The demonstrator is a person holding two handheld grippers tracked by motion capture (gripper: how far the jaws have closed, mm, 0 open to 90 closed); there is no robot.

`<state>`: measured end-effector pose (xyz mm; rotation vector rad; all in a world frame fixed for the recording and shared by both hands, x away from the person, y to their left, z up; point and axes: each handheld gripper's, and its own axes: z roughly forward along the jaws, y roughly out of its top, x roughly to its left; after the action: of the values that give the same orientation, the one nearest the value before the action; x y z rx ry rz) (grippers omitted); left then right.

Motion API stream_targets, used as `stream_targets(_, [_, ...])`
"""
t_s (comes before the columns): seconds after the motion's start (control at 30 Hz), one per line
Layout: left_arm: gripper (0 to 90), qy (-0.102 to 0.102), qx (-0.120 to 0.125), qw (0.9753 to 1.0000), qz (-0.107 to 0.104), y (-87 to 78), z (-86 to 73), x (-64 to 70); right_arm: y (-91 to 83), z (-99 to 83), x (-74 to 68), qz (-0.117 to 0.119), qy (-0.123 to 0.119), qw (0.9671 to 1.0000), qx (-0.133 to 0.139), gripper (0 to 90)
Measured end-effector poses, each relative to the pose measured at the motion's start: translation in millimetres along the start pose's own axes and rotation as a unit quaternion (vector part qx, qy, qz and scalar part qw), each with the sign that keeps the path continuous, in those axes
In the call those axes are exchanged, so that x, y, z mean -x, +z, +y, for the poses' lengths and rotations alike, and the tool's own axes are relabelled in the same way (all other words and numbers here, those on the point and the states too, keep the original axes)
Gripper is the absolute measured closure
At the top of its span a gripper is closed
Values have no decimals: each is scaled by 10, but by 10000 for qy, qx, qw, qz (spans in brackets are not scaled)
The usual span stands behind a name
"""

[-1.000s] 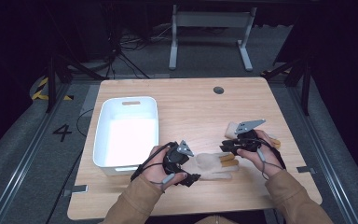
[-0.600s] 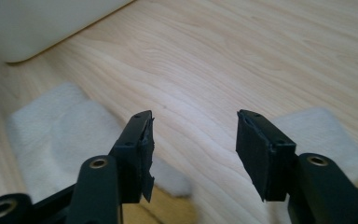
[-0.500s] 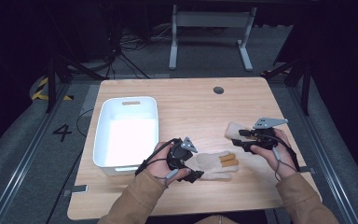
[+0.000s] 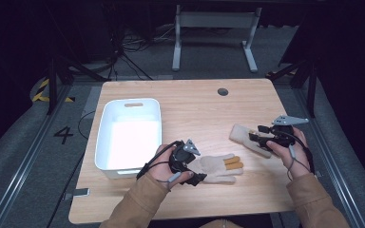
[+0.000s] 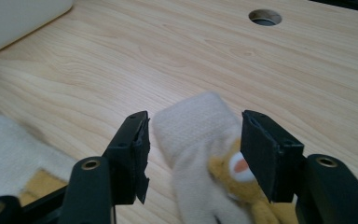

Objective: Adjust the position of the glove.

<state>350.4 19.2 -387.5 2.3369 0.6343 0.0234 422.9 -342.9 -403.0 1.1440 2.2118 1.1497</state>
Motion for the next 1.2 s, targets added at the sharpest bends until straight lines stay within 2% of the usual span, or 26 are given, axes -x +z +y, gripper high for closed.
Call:
stream_targets(0.3, [232,-67,-19,10000,40,-27,-53,15,17,-26,176,-53,145,9999,-32,413])
stream_targets(0.5, [232,-125,-47,9999,86,-46,-111,17,119,-82,278,-155,187,9992,-310,410])
stream_targets(0.83, [231,-183,-58,9997,134,-78,-165,15,288,-145,337,-218,88,9976,-652,443])
stream_targets(0.93, [232,-206,-59,9997,124,-79,-178,19,320,-163,353,-205,115,9969,-749,455])
stream_targets(1.2, [231,-208,-85,9997,138,-72,-183,11,385,-207,355,-232,6,9945,-1016,448])
